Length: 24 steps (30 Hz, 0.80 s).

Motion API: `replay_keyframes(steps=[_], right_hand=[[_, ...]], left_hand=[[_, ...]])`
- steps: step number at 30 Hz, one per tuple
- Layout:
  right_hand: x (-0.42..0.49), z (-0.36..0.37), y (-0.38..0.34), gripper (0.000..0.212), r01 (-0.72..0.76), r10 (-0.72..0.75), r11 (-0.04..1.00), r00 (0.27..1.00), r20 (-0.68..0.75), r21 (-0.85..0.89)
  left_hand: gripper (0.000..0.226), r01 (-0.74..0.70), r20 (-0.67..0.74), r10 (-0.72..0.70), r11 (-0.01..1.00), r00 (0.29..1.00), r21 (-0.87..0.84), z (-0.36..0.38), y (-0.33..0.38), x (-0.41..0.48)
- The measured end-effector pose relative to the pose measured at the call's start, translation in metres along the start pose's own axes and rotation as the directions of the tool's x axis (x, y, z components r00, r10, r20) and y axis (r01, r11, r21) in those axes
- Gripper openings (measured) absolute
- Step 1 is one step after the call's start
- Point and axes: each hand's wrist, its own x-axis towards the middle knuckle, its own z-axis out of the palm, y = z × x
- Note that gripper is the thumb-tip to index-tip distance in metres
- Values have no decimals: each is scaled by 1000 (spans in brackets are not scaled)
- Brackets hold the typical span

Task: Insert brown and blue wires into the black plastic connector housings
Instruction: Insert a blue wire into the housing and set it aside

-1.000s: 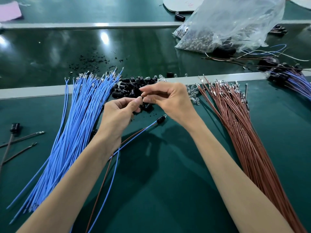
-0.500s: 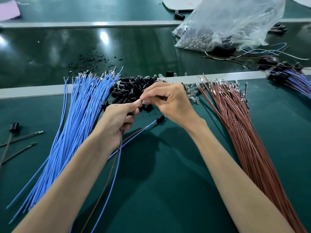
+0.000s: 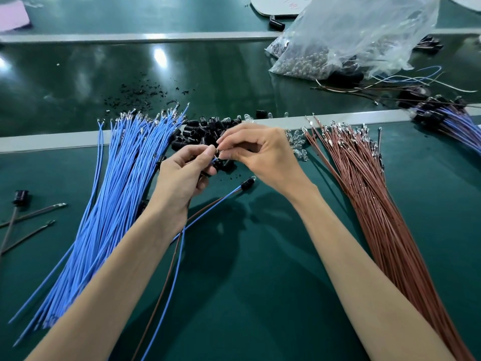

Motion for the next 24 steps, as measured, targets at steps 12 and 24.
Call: replay_keyframes(steps=[12,24], right_hand=[[-2,-4,1,10,-12,14,999,998,62,-35],[-3,1,4,19,7,-8,999,1000,-16,-46]], left_hand=[[11,0,11,1,999,1000,-45,2,0,-1],[8,94,50,-90,992,995,-82,0,4,0]])
